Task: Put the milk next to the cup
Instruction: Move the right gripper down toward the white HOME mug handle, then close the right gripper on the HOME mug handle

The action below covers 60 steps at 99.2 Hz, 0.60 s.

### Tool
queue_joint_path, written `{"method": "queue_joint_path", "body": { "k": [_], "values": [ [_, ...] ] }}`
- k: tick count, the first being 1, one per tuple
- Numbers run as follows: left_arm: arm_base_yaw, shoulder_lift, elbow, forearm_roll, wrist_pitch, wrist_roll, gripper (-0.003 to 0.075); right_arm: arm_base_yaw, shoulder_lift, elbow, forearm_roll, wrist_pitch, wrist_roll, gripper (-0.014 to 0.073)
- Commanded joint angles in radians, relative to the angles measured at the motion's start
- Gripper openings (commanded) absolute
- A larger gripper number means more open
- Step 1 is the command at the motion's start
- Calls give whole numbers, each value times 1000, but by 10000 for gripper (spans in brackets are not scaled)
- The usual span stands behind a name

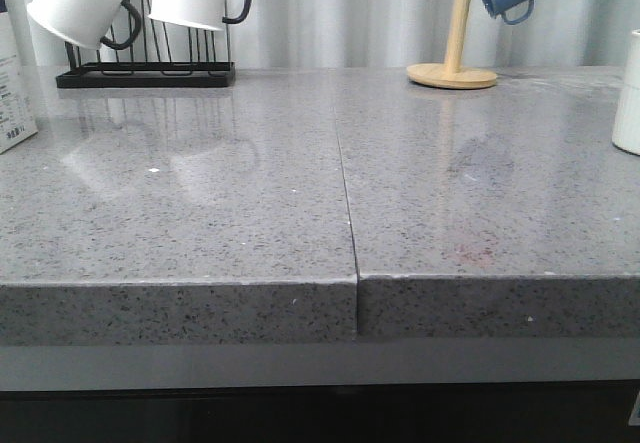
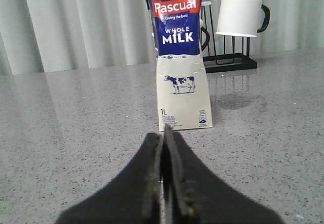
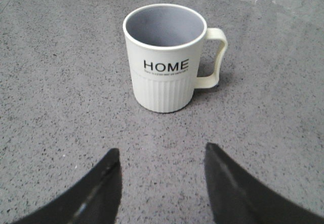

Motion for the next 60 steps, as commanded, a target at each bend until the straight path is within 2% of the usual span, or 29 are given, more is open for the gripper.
{"method": "queue_joint_path", "body": {
  "k": [1,32,60],
  "values": [
    [2,-32,51,-6,-77,-9,-21,-9,36,-38,-16,-116,-4,435],
    [2,-32,51,-6,-77,-9,-20,-151,229,-38,-18,-354,-4,435],
    [2,-32,51,-6,-77,-9,-21,-161,454,-38,-18,-595,-4,435]
  ]
}}
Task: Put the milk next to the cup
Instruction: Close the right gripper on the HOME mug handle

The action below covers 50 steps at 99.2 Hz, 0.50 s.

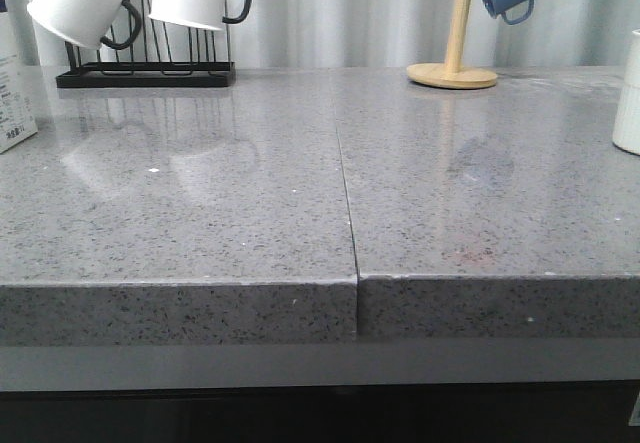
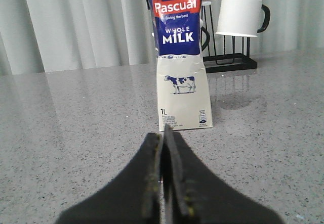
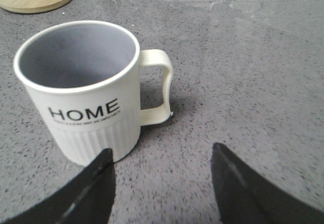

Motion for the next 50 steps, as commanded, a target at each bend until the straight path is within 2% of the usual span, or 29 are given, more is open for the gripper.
{"method": "queue_joint_path", "body": {
  "k": [1,16,50],
  "values": [
    [2,-32,51,-6,-77,-9,-20,-5,56,-34,-10,-164,-4,435],
    [2,-32,51,-6,-77,-9,-21,-5,152,-34,-10,-274,-4,435],
    [2,-32,51,-6,-77,-9,-21,-30,224,-34,-10,-360,-5,435]
  ]
}}
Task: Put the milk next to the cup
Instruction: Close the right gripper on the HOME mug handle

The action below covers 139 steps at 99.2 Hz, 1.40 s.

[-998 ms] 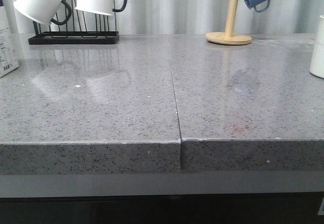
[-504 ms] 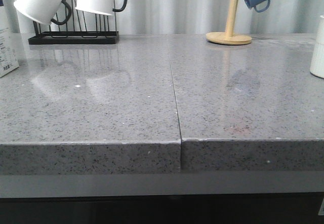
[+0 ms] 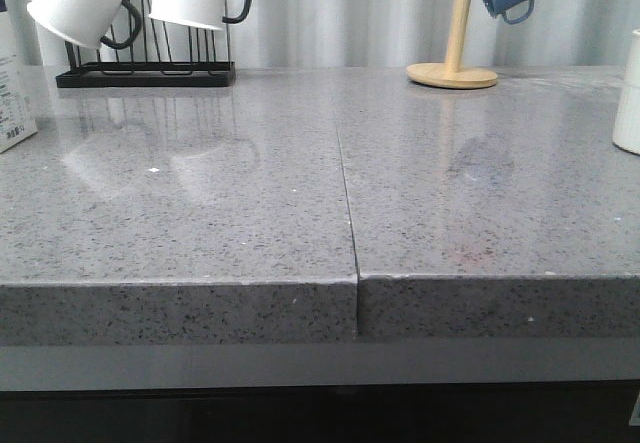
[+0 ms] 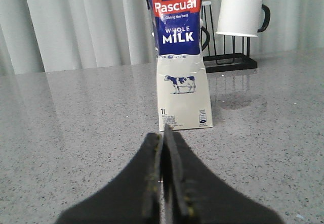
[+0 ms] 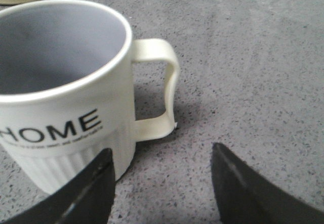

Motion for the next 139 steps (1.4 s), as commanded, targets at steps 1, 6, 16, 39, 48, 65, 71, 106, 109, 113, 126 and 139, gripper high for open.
{"method": "queue_joint_path", "body": {
  "k": [1,6,16,39,48,65,71,106,109,113,126,139],
  "values": [
    [2,-32,51,-6,-77,-9,-21,-22,-19,-30,-9,-109,-5,435],
    [2,-32,51,-6,-77,-9,-21,-33,-19,-30,-15,-116,-5,435],
    [2,-32,51,-6,-77,-9,-20,-52,-19,-30,-19,-132,-5,435],
    [2,-32,51,-6,-77,-9,-21,-58,-5,-36,-23,-189,-5,435],
    [2,-32,51,-6,-77,-9,-21,-60,26,-56,-28,-189,-4,435],
    [2,-32,51,-6,-77,-9,-21,-60,86,-104,-51,-204,-4,435],
    [2,-32,51,-6,-77,-9,-21,-60,113,-125,-65,-216,2,435],
    [2,-32,51,-6,-77,-9,-21,-60,273,-237,-73,-274,4,363],
    [2,-32,51,-6,-77,-9,-21,-60,278,-239,-76,-276,4,319],
    [2,-32,51,-6,-77,-9,-21,-60,282,-240,-80,-284,4,238],
    [2,-32,51,-6,-77,-9,-21,-60,282,-240,-101,-295,4,-55],
    [2,-32,51,-6,-77,-9,-20,-60,280,-240,-105,-309,4,-114]
  ]
}}
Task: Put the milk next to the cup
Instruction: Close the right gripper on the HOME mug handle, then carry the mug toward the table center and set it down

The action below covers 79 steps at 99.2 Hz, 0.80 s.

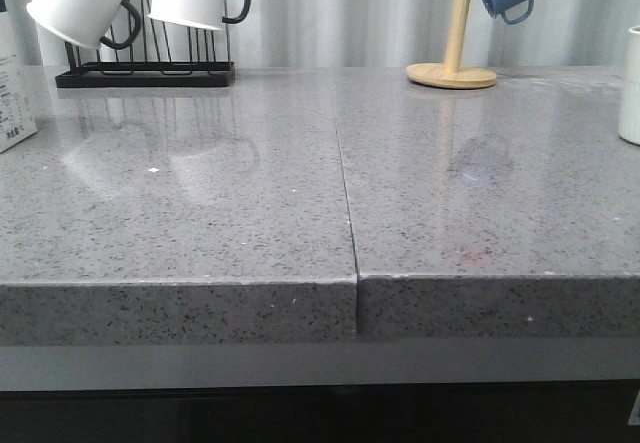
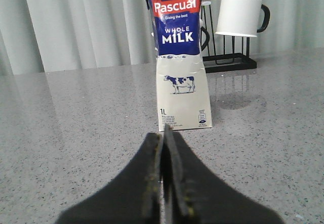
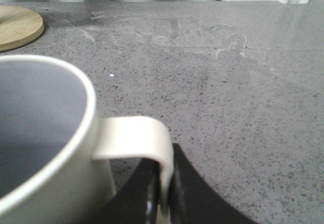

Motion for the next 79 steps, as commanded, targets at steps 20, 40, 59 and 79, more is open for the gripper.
{"method": "queue_joint_path", "body": {
  "k": [20,40,59,79],
  "values": [
    [2,-32,51,-6,-77,-9,-21,22,-80,-28,10,-60,-8,-109],
    [2,-32,51,-6,-77,-9,-21,137,-126,-28,111,-53,-24,-109],
    [2,-32,51,-6,-77,-9,-20,299,-127,-28,270,-58,-128,-109],
    [2,-32,51,-6,-77,-9,-21,443,-127,-28,410,-77,-243,-109]
  ]
}}
